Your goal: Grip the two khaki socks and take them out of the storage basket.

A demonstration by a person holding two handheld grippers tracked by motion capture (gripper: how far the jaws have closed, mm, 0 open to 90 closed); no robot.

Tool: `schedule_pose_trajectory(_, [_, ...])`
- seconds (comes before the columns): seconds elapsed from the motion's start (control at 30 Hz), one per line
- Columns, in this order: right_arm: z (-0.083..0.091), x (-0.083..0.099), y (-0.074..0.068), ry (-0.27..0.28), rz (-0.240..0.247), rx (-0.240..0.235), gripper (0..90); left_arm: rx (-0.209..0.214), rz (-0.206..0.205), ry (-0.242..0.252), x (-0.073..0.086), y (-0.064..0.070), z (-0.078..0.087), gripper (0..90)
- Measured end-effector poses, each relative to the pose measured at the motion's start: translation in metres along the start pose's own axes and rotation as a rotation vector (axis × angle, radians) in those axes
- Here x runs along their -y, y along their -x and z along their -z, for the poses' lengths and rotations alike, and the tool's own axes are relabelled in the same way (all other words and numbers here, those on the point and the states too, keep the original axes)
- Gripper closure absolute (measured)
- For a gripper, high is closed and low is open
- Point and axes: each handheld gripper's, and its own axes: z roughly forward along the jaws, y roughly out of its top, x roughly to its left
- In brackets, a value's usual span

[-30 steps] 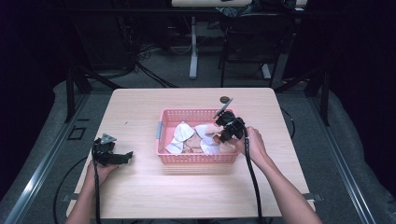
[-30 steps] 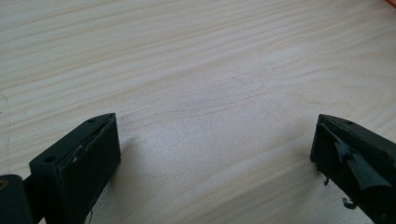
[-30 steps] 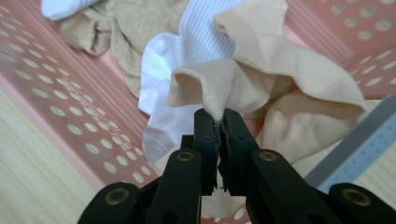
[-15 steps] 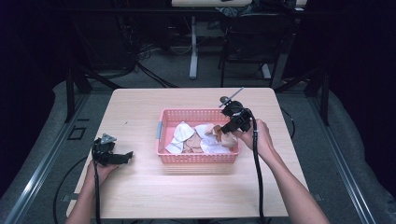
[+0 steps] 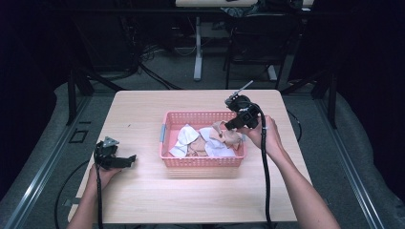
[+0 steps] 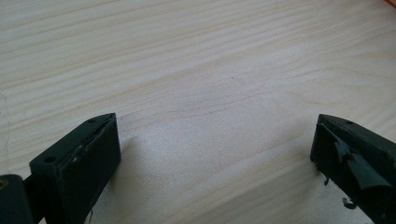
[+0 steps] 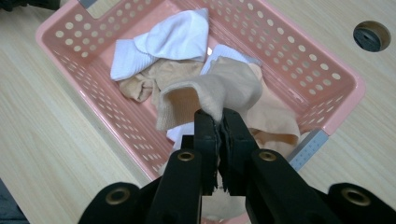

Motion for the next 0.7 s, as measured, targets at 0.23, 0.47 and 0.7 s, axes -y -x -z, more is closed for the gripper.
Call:
schedule_pose_trajectory(0.23, [0.007, 0.0, 0.002, -0.006, 0.005, 0.002, 86.1, 0.002, 0.0, -0.001, 0.0, 0.0, 0.0, 1.5])
schedule_pose_trajectory(0.47, [0.024, 0.003, 0.006, 0.027, -0.01, -0.004, 86.1, -0.002, 0.0, -0.002, 0.0, 0.0, 0.0, 1.5])
schedule_pose_trajectory(0.7, [0.036, 0.005, 0.007, 0.036, -0.008, 0.009, 86.1, -0.003, 0.001, -0.002, 0.0, 0.0, 0.0, 1.4])
